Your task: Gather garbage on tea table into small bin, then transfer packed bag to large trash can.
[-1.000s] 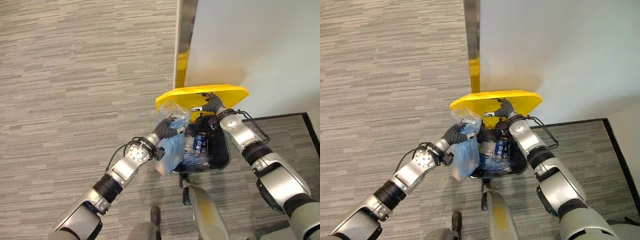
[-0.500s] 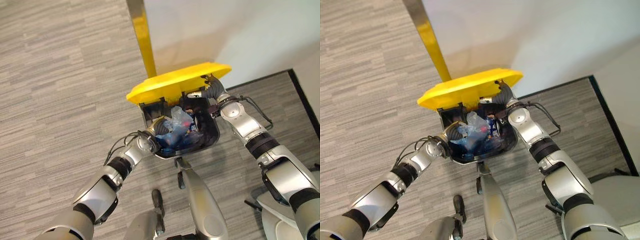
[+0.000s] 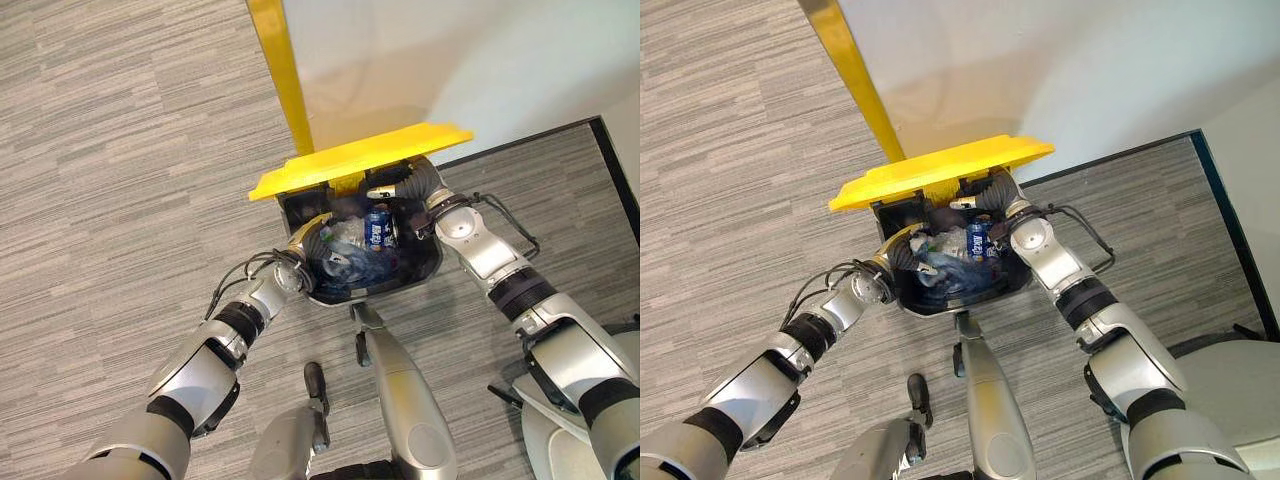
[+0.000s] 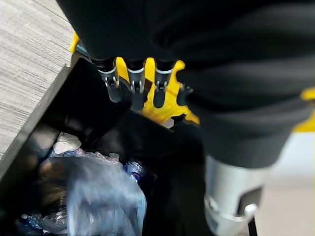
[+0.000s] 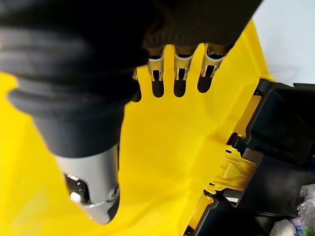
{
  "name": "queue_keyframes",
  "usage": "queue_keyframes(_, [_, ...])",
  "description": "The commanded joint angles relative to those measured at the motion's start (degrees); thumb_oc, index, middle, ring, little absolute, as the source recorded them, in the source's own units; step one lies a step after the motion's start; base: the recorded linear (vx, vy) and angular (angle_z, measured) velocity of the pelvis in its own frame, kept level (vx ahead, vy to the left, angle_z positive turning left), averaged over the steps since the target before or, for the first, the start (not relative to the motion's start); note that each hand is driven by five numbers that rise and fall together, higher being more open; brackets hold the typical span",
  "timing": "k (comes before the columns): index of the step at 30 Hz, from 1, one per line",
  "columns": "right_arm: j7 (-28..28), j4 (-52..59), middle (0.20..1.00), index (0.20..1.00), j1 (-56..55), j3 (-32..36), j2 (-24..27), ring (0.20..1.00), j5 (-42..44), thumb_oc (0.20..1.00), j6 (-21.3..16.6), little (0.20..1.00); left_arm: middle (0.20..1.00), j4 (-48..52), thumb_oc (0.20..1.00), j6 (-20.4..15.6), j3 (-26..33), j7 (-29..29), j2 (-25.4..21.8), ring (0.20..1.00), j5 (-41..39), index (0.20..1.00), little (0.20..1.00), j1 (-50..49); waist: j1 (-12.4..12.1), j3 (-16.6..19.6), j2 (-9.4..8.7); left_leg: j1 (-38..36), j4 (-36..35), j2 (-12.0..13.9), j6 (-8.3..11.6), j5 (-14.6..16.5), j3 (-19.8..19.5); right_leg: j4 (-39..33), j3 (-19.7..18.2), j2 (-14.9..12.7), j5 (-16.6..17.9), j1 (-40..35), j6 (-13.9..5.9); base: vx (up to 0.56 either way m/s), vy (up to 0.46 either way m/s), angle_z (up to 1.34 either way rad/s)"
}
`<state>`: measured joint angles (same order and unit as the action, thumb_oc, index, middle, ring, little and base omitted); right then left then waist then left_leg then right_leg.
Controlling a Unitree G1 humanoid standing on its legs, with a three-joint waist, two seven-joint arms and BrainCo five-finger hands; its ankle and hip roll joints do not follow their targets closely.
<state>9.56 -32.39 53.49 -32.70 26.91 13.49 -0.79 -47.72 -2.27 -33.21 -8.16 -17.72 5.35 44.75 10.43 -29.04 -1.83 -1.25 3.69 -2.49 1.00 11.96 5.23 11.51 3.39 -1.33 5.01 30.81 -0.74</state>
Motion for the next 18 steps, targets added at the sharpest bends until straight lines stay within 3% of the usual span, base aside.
queue_keyframes(1, [-0.16,4.52,1.000,1.000,-5.71,3.59,-1.75,1.000,-1.02,1.000,-4.00,1.000,1.000,7.29,1.000,-3.14,2.21,-0.30,-2.37,1.000,-2.80,1.000,1.000,-8.86,-1.75,6.98,-2.51,-1.29,7.37,-2.68,-0.71,9.83,-0.46,-7.69,2.65,-5.55,8.24,1.57,-9.43,-0.06,-0.003,0.00])
queue_keyframes(13, [-5.19,12.64,1.000,1.000,-27.32,13.96,-1.81,1.000,-5.61,1.000,-2.99,1.000,1.000,17.46,1.000,-3.95,19.45,3.71,-9.09,1.000,-9.49,1.000,1.000,-33.51,-5.87,8.98,-5.16,-3.57,13.17,-4.51,-2.67,12.13,-0.74,-10.95,4.31,-8.26,10.20,-6.06,-10.85,-0.07,0.017,0.05])
queue_keyframes(16, [-6.34,13.45,1.000,1.000,-33.15,16.90,-1.87,1.000,-6.54,1.000,-2.98,1.000,1.000,17.76,1.000,-3.81,24.65,4.55,-10.03,1.000,-10.52,1.000,1.000,-39.46,-6.62,9.14,-5.41,-3.02,14.83,-5.57,-3.41,11.79,-0.69,-12.14,5.34,-8.79,10.44,-7.71,-11.42,-0.11,0.069,-0.04])
queue_keyframes(18, [-7.65,13.26,1.000,1.000,-38.27,19.51,-1.38,1.000,-8.11,1.000,-2.46,1.000,1.000,18.07,1.000,-3.63,29.32,5.37,-10.58,1.000,-11.42,1.000,1.000,-44.15,-6.87,10.23,-5.14,-3.55,12.99,-5.90,-3.83,9.93,-0.80,-11.86,6.22,-9.06,9.94,-7.97,-11.67,-0.11,0.101,-0.22])
